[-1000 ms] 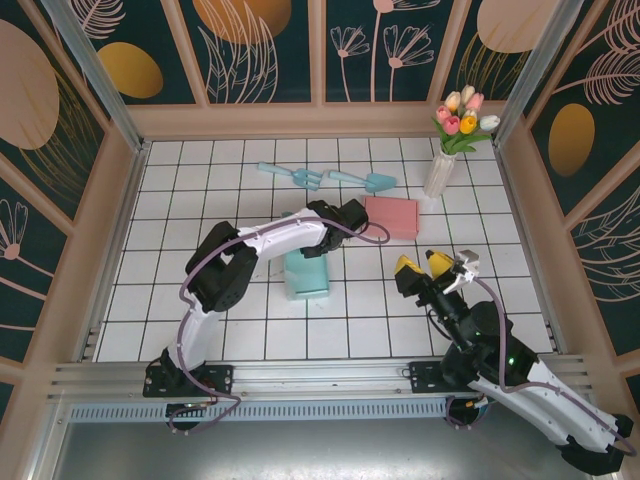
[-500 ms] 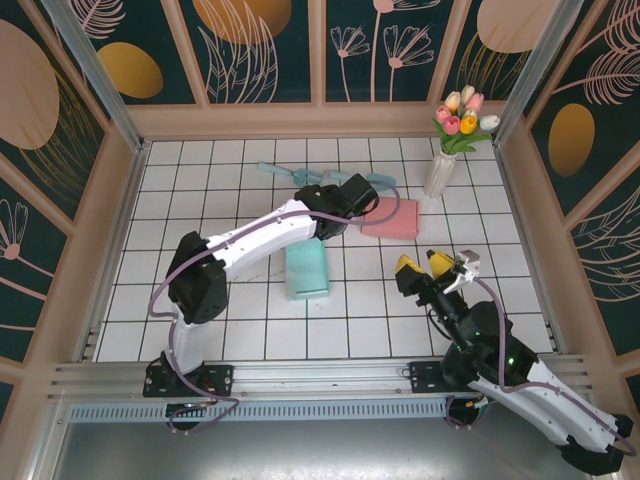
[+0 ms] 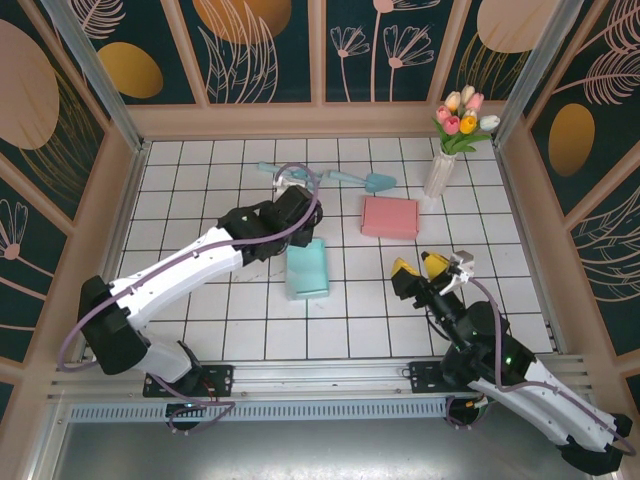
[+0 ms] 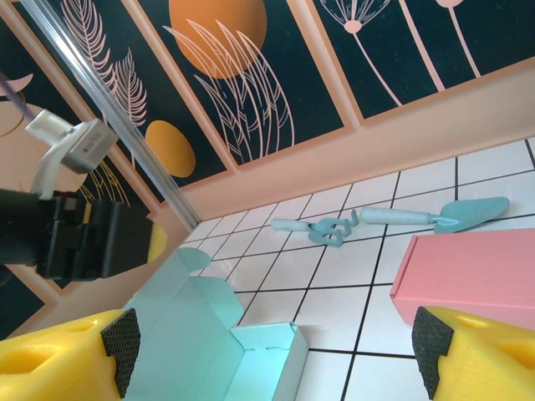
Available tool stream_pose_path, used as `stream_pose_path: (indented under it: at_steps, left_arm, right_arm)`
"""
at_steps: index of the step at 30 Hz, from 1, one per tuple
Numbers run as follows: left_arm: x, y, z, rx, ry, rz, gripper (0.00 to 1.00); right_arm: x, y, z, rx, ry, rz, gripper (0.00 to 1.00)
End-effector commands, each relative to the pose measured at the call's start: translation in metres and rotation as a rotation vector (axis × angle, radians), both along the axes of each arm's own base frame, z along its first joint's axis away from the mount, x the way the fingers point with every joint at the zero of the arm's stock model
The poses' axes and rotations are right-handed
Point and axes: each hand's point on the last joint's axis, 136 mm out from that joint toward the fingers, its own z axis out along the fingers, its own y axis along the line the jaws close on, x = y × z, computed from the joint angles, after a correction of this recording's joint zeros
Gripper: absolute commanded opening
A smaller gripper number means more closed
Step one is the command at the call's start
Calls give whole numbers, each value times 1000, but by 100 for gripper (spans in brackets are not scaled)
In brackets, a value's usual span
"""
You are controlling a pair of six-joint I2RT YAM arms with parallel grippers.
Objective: Fold the paper box
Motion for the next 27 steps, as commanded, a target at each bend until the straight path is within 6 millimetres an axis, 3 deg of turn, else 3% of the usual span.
stream_pose_path:
  at_steps: [1,11,13,16,18,19,23,27]
  left_arm:
    - [-13,-9,-13,-141,90,43,64]
    - [-31,14,-41,-69,164,83,57]
    - [-31,15,-46,-59,171,79,48]
    - [-30,14,-51,-40,175,73,19]
    - [-28,13,-51,-33,168,64,7]
    - [-27,11,-50,-33,163,56,1]
    - [-18,5,-33,20,124,-14,0]
    - [-5,-15,11,103,-5,-253,0]
  right_arm:
    - [-1,1,8,28,-28,6,87]
    - [0,3,6,18,-22,11,87]
    - [0,3,5,16,-22,8,87]
    - [1,3,4,10,-21,7,87]
    - [2,4,3,3,-21,5,87]
    - [2,5,2,-2,-20,7,87]
    - [5,8,-2,-31,-18,5,86]
    - [11,15,-3,-82,-57,-1,86]
